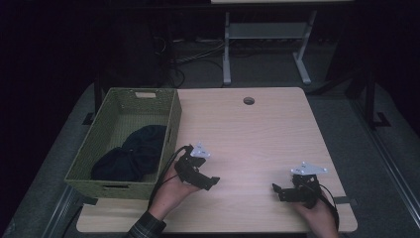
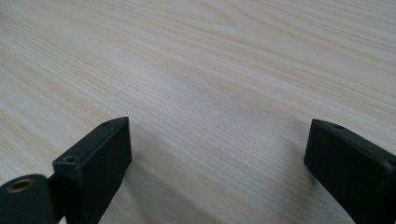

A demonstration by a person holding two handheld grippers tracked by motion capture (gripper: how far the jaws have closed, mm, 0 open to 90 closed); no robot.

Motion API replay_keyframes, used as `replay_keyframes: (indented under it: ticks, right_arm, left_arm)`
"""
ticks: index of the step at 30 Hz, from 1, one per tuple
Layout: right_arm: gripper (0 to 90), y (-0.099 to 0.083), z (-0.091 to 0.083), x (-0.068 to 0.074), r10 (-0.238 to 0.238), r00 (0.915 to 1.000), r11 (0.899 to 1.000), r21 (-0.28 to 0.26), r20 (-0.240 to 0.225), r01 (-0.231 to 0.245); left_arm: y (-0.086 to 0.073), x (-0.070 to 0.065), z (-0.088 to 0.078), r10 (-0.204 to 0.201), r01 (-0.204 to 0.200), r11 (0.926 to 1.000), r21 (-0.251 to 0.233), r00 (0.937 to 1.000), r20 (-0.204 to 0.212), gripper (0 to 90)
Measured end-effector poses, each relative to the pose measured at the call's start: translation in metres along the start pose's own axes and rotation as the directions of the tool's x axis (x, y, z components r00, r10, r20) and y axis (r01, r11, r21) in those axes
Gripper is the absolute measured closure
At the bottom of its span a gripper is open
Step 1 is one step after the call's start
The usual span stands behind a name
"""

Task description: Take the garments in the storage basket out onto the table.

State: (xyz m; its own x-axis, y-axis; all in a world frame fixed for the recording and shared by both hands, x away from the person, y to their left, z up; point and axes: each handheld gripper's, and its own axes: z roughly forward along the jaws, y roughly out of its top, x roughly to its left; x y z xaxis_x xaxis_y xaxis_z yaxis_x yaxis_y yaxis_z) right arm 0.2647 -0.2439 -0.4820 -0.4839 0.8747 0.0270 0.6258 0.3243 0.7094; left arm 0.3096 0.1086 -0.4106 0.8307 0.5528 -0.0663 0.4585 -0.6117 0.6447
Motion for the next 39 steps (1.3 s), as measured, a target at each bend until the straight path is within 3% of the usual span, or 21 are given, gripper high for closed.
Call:
replay_keyframes:
  ticks: [8,17,20,39]
  right_arm:
    - [7.2,0.000,0.000,0.000,0.002,1.0000,1.000,0.000,-0.001,-0.002]
    - [7.2,0.000,0.000,0.000,0.001,1.0000,1.000,0.000,-0.002,-0.001]
    - [7.2,0.000,0.000,0.000,0.001,1.0000,1.000,0.000,-0.003,-0.001]
    - [7.2,0.000,0.000,0.000,-0.001,1.0000,1.000,0.000,-0.003,0.001]
  left_arm:
    - [0.007,0.001,-0.004,0.015,-0.015,0.9999,0.000,0.9998,0.015,13.7]
    - [0.013,0.002,-0.004,0.059,-0.062,0.9976,0.030,0.9961,0.065,13.8]
    - [0.015,0.004,-0.004,0.057,-0.060,0.9977,0.031,0.9957,0.074,13.9]
    - [0.026,0.016,-0.019,0.077,-0.079,0.9965,0.028,0.9943,0.074,14.0]
